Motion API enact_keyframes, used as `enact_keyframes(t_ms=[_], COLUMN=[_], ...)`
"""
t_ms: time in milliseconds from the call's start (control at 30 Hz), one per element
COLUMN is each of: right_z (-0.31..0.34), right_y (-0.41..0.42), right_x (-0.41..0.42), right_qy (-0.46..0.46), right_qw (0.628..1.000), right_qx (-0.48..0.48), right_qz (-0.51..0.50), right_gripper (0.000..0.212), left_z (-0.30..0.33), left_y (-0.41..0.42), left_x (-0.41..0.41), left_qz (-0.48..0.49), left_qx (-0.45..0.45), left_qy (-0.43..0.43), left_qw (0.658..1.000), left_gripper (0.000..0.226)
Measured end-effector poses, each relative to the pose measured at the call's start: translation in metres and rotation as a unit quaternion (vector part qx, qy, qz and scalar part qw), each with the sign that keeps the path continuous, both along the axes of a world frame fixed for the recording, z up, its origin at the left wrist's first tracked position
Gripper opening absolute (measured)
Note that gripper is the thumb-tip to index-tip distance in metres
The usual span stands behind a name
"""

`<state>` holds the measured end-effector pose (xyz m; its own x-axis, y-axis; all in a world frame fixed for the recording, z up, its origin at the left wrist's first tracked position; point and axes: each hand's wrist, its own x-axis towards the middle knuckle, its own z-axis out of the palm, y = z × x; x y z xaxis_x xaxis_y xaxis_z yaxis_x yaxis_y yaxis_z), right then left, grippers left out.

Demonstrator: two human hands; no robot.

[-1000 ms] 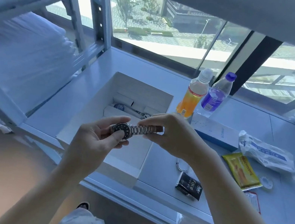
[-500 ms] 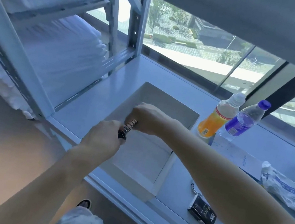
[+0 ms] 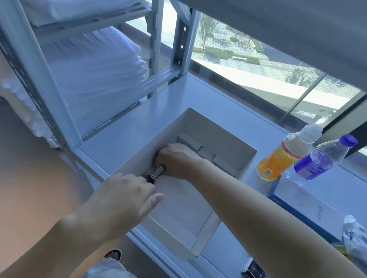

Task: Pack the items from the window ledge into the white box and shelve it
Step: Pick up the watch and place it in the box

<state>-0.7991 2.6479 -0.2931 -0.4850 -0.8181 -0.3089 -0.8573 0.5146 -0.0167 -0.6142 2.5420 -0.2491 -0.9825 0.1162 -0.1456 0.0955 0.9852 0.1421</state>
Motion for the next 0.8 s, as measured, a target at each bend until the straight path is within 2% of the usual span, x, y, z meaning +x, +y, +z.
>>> enact_keyframes(t_ms=[33, 67, 200, 300, 533, 633, 800], right_z=[0.000, 0.001, 0.020, 0.027, 0.011, 0.010, 0.004], right_y=[0.003, 0.005, 0.025, 0.050, 0.060, 0.051, 0.037], right_x=[-0.002, -0.005, -0.011, -0.002, 0.042, 0.039, 0.046], right_qy=[0.002, 0.010, 0.038, -0.018, -0.132, -0.119, -0.084], right_qw=[1.000, 1.000, 0.998, 0.998, 0.989, 0.989, 0.991], right_qx=[0.002, 0.002, -0.046, -0.038, 0.056, 0.081, 0.107], right_qz=[0.004, 0.002, -0.013, -0.051, -0.036, -0.022, -0.013], right_gripper=[0.005, 0.015, 0.031, 0.051, 0.089, 0.092, 0.079], left_z=[-0.001, -0.003, -0.015, -0.021, -0.037, -0.041, -0.046], left_y=[0.001, 0.002, 0.007, 0.006, 0.006, 0.008, 0.011], left_x=[0.002, 0.003, 0.007, 0.007, 0.009, 0.009, 0.007], left_qz=[0.003, 0.008, 0.022, 0.013, 0.028, 0.036, 0.049], left_qx=[-0.005, -0.010, -0.013, -0.004, 0.045, 0.060, 0.091], left_qy=[0.014, 0.029, 0.091, 0.137, 0.213, 0.241, 0.288], left_qw=[1.000, 0.999, 0.996, 0.991, 0.976, 0.968, 0.952], left_gripper=[0.072, 0.075, 0.071, 0.064, 0.055, 0.047, 0.043])
